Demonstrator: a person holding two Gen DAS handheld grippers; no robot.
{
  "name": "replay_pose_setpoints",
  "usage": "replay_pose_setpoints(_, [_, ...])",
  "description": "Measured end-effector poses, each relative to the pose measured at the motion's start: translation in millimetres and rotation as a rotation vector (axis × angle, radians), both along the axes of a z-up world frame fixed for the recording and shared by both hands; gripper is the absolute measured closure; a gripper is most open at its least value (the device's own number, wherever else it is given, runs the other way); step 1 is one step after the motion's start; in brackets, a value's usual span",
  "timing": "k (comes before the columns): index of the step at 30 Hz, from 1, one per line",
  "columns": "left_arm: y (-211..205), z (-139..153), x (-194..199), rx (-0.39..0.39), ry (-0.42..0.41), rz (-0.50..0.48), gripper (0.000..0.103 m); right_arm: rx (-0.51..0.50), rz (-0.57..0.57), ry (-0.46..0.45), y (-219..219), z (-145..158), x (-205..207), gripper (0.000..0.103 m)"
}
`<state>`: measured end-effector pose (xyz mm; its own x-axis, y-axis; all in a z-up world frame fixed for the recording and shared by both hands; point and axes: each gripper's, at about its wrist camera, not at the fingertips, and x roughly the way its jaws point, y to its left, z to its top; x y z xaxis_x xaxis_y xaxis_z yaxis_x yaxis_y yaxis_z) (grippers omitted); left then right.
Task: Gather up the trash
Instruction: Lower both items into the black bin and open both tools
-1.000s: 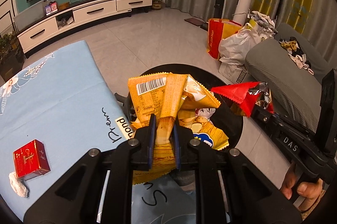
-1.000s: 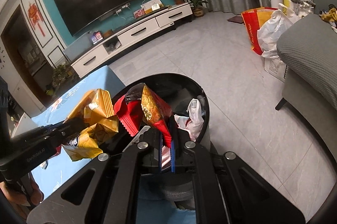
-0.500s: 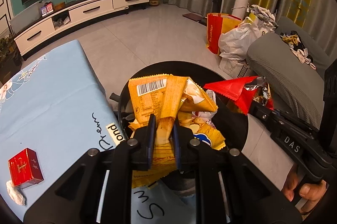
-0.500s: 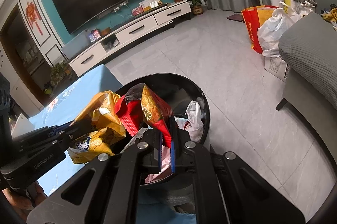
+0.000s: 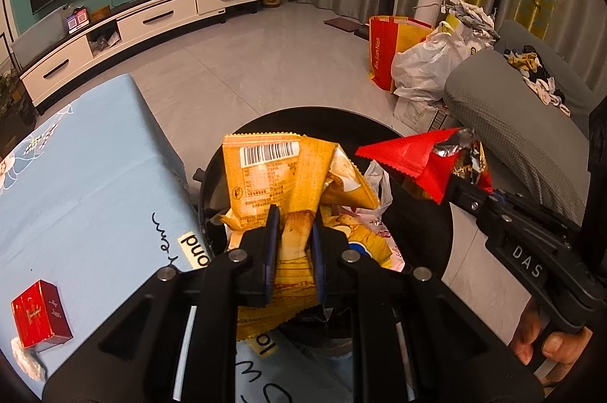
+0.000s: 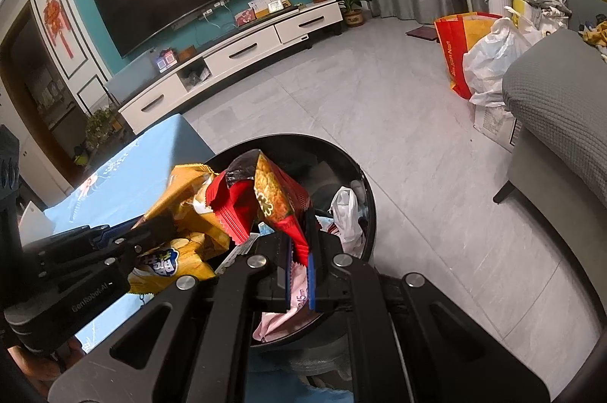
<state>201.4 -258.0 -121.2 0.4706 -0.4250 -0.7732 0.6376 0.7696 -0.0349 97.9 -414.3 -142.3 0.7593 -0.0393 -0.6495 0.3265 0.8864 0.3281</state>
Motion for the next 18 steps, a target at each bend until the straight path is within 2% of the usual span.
replay_pose_setpoints(18, [-15, -10, 6, 0.029, 0.013, -0.022, 0.084, 0.0, 0.005, 0.025, -3, -5, 8, 0.096])
